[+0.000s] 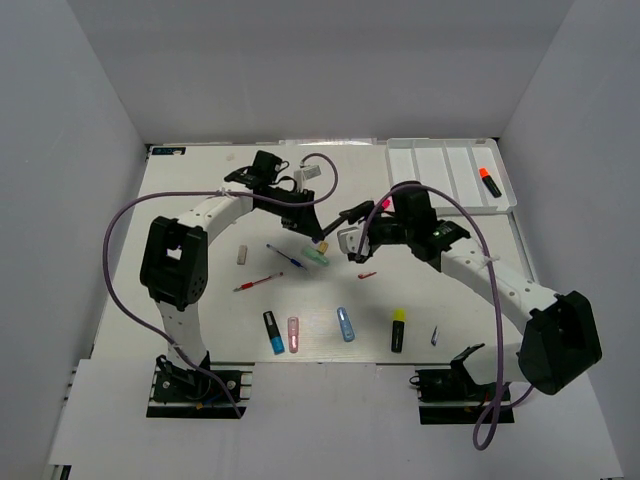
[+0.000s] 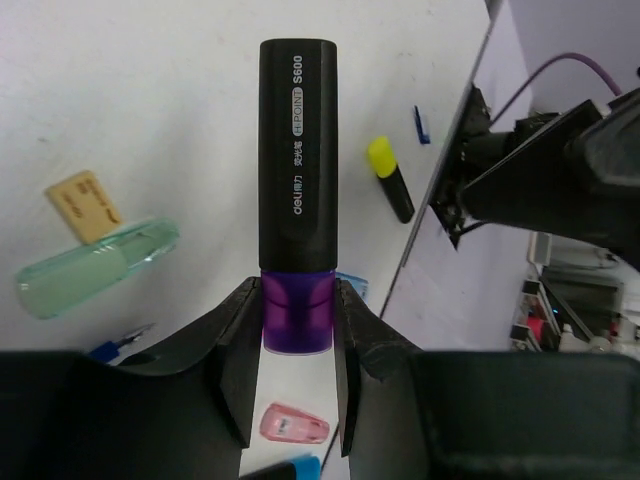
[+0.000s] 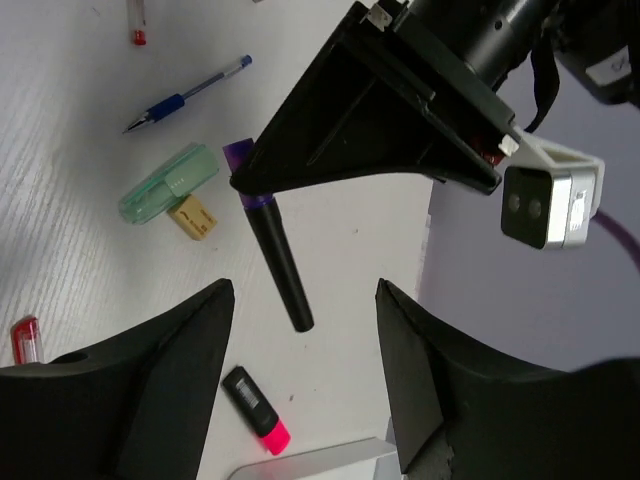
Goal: Sort the stationery into containers
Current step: Pass the stationery from the left arm to the right
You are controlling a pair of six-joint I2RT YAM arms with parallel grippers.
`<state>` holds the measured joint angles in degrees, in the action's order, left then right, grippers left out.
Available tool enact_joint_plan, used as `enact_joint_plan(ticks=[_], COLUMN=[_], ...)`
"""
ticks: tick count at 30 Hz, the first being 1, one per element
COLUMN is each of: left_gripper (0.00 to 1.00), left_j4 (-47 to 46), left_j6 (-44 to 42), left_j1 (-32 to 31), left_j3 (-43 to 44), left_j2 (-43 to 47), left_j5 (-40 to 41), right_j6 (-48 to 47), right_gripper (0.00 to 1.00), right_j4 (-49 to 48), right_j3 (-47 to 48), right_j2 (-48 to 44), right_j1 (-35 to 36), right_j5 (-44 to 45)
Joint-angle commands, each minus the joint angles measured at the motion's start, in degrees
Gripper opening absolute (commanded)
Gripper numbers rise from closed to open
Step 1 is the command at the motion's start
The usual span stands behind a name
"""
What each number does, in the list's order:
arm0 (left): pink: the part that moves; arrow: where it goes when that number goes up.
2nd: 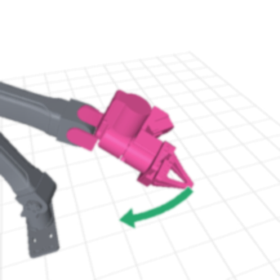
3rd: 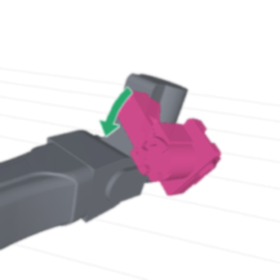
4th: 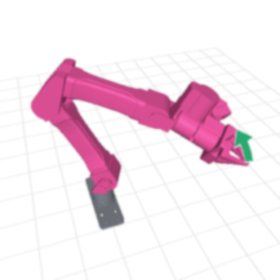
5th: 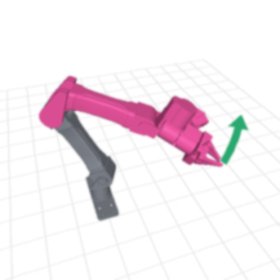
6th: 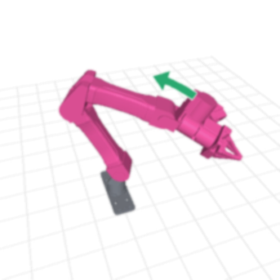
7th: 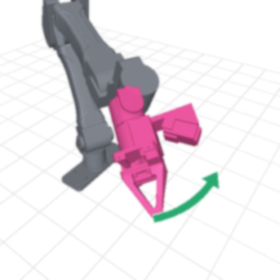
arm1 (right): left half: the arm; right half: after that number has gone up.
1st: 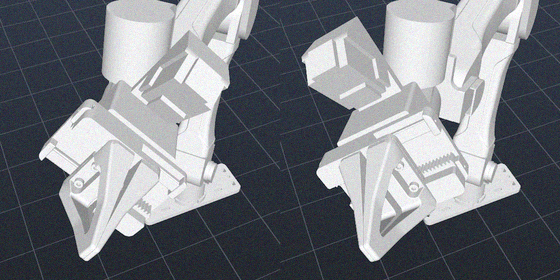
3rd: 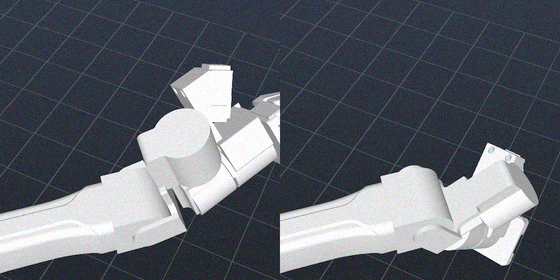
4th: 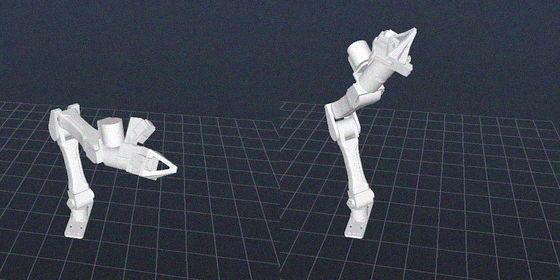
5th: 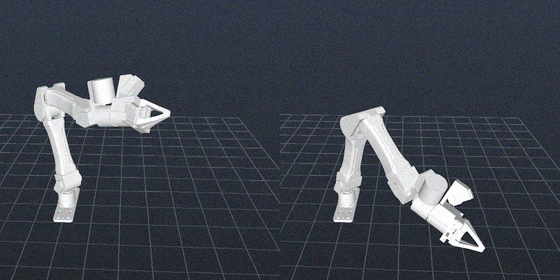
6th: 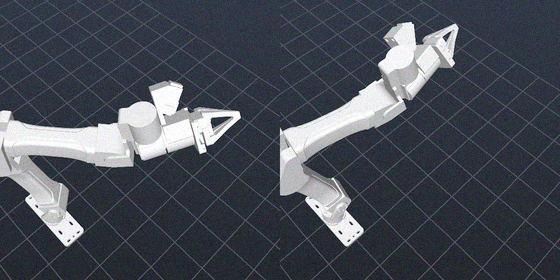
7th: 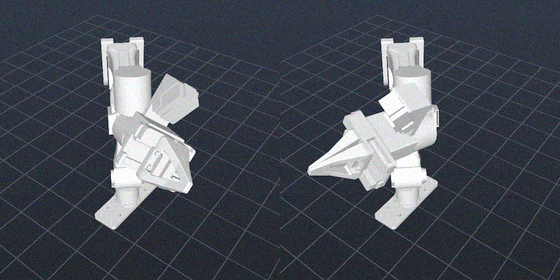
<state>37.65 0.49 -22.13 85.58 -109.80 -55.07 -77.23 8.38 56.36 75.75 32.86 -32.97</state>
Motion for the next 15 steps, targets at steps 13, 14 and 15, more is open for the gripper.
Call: enact_joint_plan(ticks=[13,14,15], left_gripper=[0.06,0.06,0.06], left_j4=[4.2,4.3,4.4], left_j6=[-2.6,-2.7,-2.9], left_j1=[-0.9,-0.9,-1.4], left_j3=[-0.9,-0.9,-0.9], left_j2=[4.9,5.0,5.1], left_j5=[-7.9,-7.3,-7.0], right_j6=[-12.1,-12.4,-12.4], right_gripper=[0.57,0.56,0.56], right_j4=[3.0,2.6,2.3], right_j3=[-0.3,-0.6,-0.6], right_j2=[3.8,4.1,4.3], right_j1=[5.4,5.5,5.5], right_j5=[4.0,4.2,4.4])
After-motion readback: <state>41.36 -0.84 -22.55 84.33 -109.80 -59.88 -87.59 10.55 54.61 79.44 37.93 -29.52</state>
